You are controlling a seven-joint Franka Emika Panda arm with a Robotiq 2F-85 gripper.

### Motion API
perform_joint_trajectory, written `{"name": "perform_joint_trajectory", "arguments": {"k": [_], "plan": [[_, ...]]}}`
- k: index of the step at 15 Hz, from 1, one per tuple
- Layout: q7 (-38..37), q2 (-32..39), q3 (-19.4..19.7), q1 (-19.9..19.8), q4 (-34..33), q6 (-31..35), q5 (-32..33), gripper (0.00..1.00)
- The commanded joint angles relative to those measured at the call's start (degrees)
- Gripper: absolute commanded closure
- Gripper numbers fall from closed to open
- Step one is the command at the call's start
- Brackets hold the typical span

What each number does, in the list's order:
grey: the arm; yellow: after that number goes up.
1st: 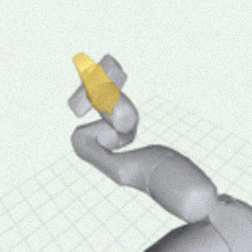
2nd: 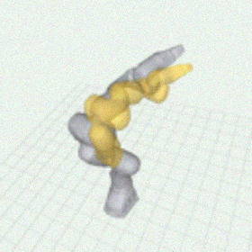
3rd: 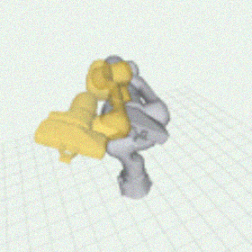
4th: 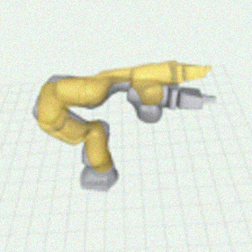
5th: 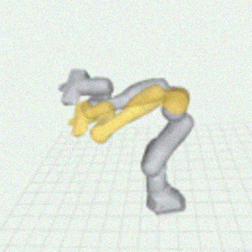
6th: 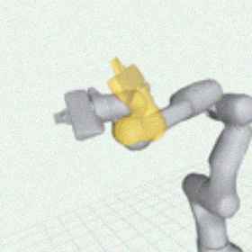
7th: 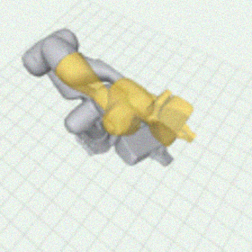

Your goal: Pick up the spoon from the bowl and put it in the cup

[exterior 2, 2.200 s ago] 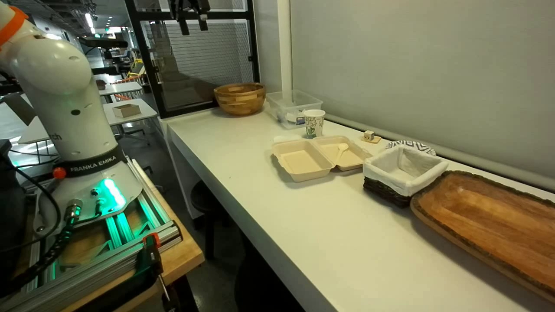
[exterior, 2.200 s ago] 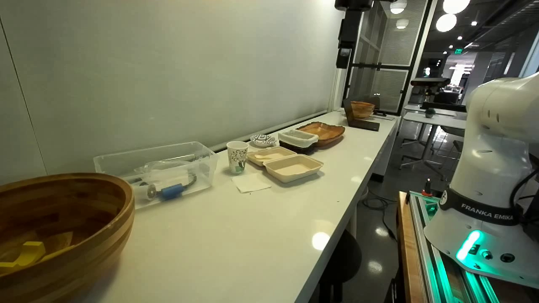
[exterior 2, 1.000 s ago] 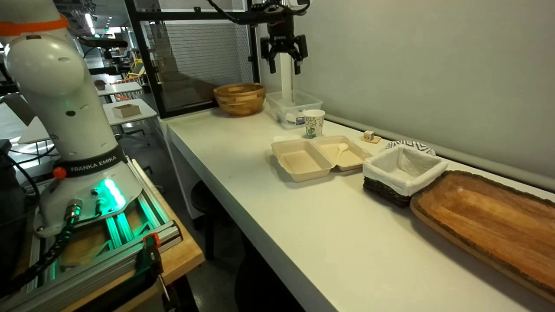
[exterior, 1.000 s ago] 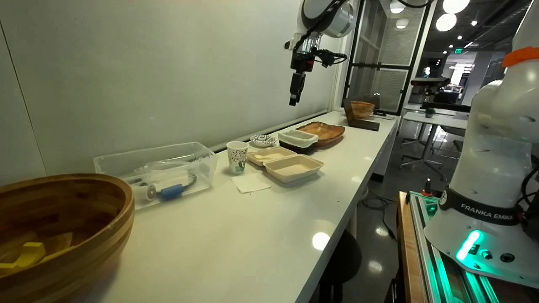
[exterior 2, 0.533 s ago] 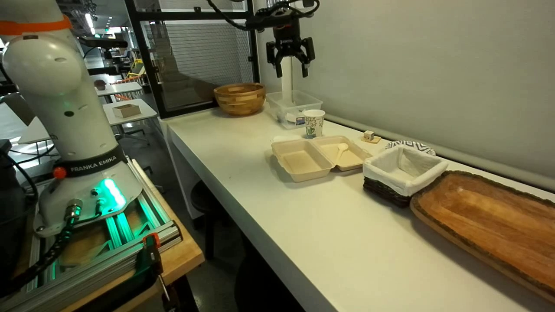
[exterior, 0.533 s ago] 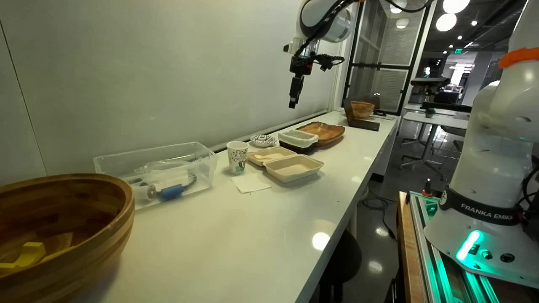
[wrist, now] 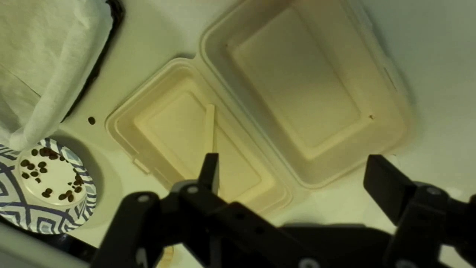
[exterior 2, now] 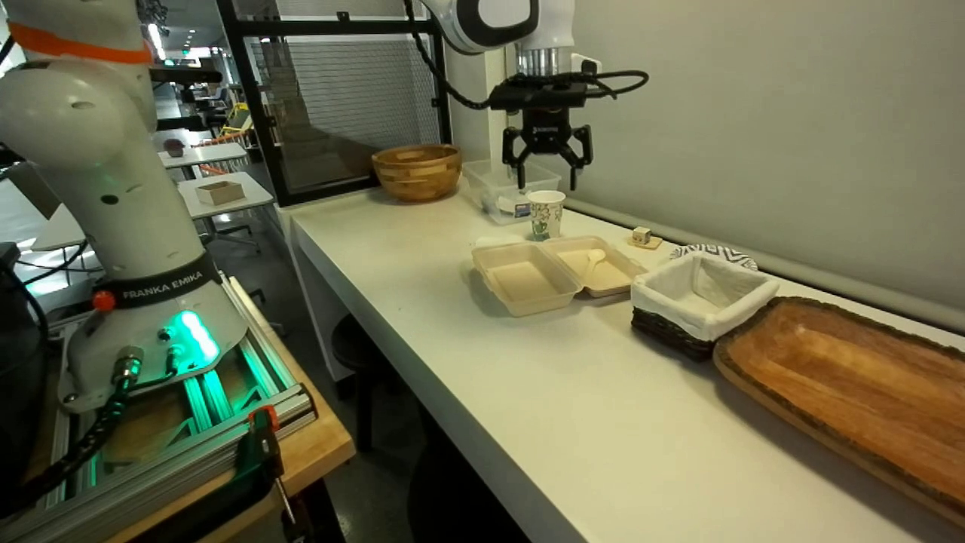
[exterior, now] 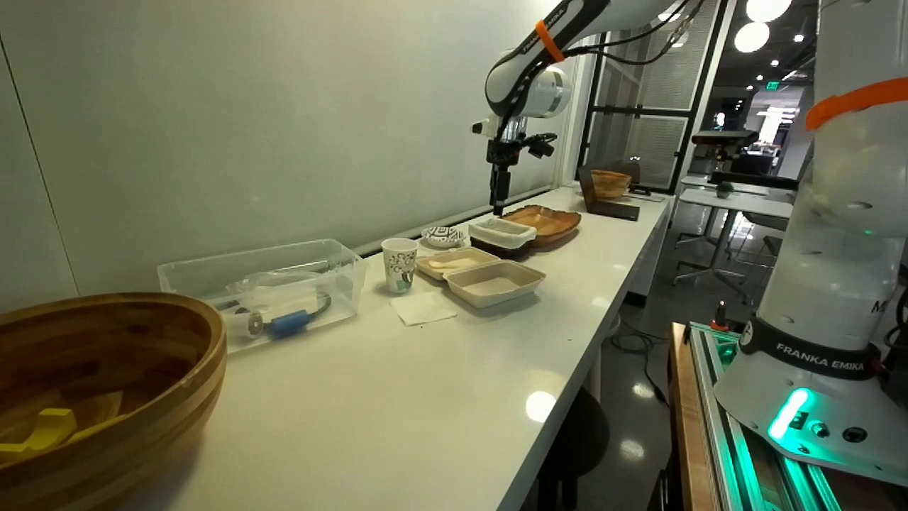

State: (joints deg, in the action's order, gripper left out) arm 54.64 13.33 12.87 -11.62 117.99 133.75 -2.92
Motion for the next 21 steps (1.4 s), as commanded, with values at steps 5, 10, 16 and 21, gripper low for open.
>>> {"name": "perform_joint_trajectory", "arguments": {"k": [5, 10, 16, 21], "plan": [[6.3, 16.3, -5.3, -7.3, -12.9, 6.1, -0.8, 0.00], [5.4, 23.8, -8.7, -10.1, -19.2, 5.6, -1.3, 0.26], [3.4, 30.4, -10.7, -10.8, -25.0, 6.6, -1.1, 0.61], [1.1, 33.8, -12.1, -10.9, -28.5, 6.9, -1.4, 0.60]]}}
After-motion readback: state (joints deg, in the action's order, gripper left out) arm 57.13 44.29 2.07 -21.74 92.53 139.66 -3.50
